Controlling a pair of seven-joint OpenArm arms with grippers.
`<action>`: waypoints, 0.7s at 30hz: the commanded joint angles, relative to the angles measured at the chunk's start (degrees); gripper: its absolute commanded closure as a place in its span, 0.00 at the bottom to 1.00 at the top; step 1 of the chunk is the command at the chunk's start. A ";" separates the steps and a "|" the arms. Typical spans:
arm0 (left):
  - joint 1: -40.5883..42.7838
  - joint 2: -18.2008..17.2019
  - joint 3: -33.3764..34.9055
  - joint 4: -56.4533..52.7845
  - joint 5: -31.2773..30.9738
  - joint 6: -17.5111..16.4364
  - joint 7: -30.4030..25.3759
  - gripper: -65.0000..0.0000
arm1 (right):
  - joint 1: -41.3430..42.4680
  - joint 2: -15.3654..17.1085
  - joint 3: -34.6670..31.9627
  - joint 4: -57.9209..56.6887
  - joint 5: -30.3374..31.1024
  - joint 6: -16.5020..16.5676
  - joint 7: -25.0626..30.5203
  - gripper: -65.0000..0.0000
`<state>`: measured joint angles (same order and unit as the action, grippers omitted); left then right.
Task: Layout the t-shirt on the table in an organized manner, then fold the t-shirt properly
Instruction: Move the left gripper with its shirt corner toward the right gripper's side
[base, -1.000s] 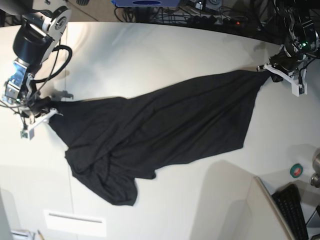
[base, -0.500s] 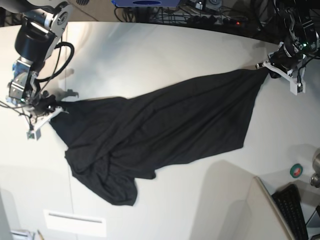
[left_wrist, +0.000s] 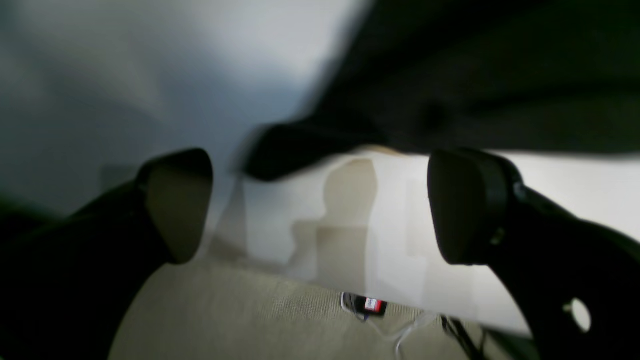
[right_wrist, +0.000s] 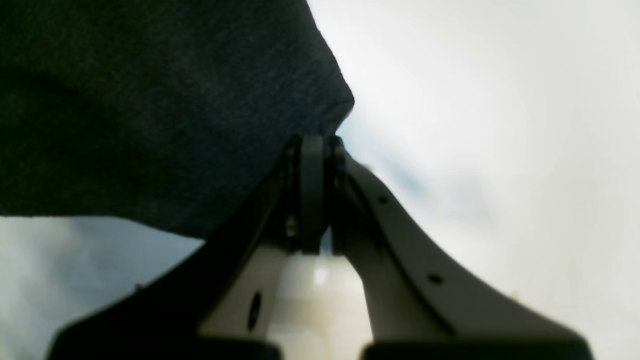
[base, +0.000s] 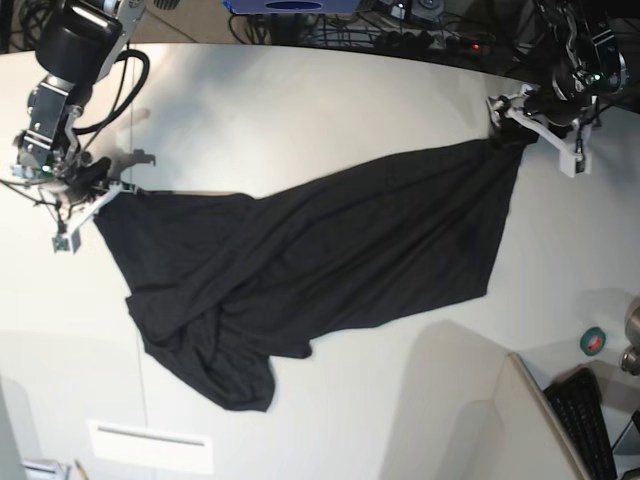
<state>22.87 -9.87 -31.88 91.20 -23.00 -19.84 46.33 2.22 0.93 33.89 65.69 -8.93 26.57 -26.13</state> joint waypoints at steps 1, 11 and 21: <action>0.03 -0.20 -1.75 0.01 -1.04 -1.31 -0.66 0.00 | 0.73 0.61 0.00 1.17 0.45 0.11 0.59 1.00; -1.03 0.86 -15.81 -12.82 -12.82 -12.56 -0.30 0.00 | 0.02 0.70 0.00 1.17 0.45 0.11 0.59 1.00; -5.51 0.95 -15.64 -15.81 -12.47 -12.56 -0.30 0.00 | 0.02 0.70 -0.09 1.17 0.36 0.11 0.59 1.00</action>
<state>17.04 -8.03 -47.22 74.74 -34.85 -32.08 46.22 1.65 0.95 33.85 65.95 -8.75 26.57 -25.74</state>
